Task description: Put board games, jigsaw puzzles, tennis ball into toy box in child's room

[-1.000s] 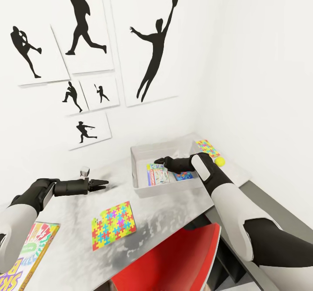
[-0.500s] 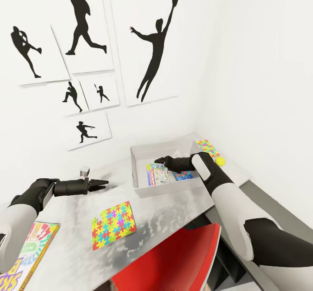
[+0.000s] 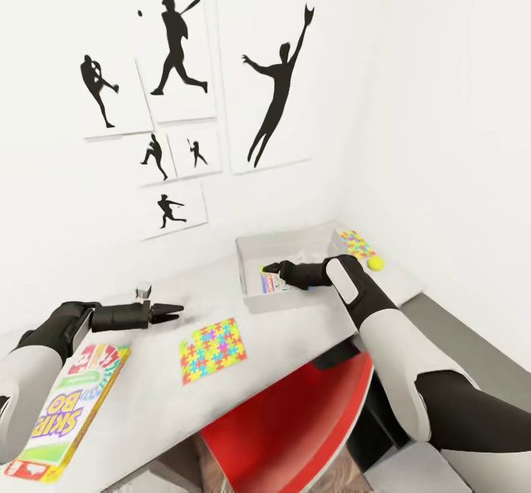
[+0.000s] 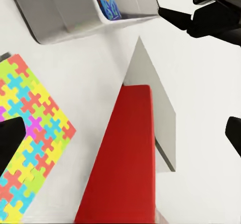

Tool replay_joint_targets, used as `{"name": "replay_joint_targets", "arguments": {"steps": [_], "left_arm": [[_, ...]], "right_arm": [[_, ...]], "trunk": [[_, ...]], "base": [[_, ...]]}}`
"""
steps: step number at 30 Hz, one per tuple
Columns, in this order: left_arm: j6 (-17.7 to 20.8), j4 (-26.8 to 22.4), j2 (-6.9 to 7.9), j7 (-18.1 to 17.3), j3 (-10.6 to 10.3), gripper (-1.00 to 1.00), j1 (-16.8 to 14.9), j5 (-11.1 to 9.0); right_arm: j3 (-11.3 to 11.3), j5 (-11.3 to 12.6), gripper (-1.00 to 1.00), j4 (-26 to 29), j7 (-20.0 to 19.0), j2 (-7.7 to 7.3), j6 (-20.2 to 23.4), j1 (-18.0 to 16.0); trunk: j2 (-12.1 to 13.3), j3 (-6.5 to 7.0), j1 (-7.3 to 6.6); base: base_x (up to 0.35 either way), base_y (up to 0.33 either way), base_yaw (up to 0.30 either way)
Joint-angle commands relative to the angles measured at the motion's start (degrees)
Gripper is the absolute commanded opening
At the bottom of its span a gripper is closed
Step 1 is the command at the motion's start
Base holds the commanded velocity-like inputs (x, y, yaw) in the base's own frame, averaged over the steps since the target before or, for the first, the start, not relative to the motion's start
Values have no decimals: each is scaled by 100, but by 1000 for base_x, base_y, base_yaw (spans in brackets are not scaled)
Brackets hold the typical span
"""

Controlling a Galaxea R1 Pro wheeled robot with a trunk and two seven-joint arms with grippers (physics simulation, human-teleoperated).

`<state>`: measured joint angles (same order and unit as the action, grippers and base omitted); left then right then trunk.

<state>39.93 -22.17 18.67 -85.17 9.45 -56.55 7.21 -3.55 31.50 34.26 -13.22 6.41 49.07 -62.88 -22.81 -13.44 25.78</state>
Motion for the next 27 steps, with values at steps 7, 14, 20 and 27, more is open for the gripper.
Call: {"name": "replay_joint_targets", "arguments": {"steps": [7, 14, 20, 27], "left_arm": [[152, -109, -4, -43, 32, 100, -5, 64], [202, -127, -4, -44, 31, 100, -5, 63], [212, -166, -1, -44, 31, 100, -5, 65], [216, -204, 4, -44, 31, 100, -5, 70]], "right_arm": [[1, -40, 100, 356, -80, -8, 36, -9], [-5, -39, 100, 692, -115, -8, 67, -6], [-11, -39, 100, 739, -118, -7, 74, -6], [-17, -39, 100, 748, -119, 7, 69, -5]], "trunk": [[-11, 49, 0], [-11, 105, 0], [-11, 153, 0], [-11, 208, 0]], "base": [[-247, 50, 150], [-39, 16, 193], [-4, 2, 198], [-23, 11, 198]]}}
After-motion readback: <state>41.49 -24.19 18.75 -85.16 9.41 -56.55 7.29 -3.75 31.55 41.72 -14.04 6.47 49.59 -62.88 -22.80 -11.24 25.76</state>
